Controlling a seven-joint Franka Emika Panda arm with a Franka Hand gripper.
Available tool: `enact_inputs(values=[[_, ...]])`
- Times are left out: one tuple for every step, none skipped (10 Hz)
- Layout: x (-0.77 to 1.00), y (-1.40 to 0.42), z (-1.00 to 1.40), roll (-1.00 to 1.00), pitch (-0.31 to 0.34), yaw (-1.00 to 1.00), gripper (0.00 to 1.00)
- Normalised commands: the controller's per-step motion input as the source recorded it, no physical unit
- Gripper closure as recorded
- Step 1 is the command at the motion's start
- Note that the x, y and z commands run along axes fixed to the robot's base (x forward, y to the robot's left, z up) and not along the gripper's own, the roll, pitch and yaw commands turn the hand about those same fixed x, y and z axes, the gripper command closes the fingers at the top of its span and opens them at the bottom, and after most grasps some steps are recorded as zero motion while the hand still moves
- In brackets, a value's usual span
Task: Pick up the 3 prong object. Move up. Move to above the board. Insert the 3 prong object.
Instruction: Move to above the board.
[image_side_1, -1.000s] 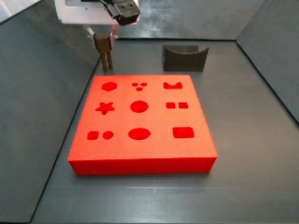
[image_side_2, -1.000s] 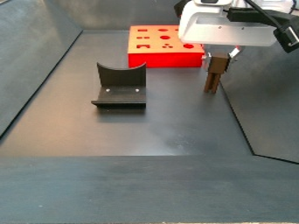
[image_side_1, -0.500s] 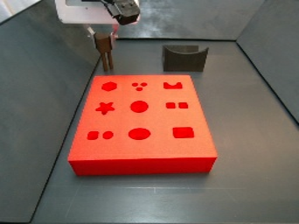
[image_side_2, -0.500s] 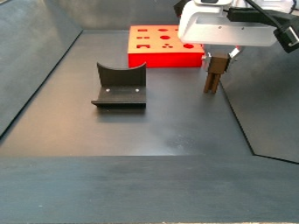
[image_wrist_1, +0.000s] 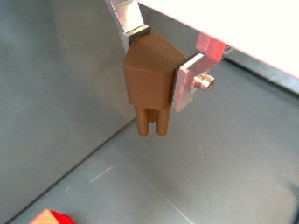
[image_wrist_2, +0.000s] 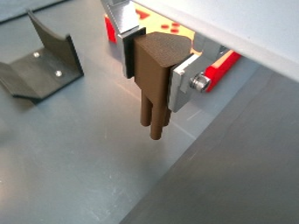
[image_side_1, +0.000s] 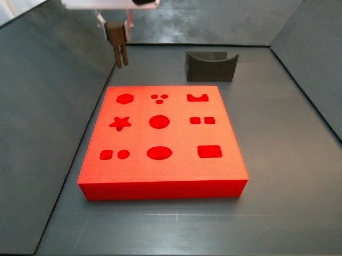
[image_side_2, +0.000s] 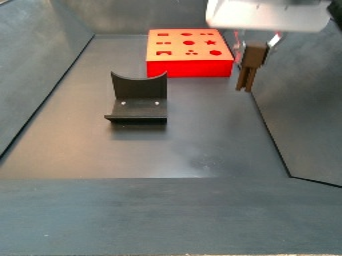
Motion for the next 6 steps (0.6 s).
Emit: enact_inputs(values=[[-0.36, 0.12, 1.00, -0.01, -0.267, 0.27, 1.00], [-0.37, 0.12, 1.00, 0.00, -0.271, 0.25, 1.00], [-0.37, 0.12, 1.00, 0.00, -0.238, 0.18, 1.00], [-0.35, 0.11, 1.00, 0.00, -0.169, 0.13, 1.00], [-0.32, 0.10, 1.00, 0.01, -0.069, 0.07, 1.00], [-0.30, 0.10, 1.00, 0.02, -0.006, 0.04, 1.00]])
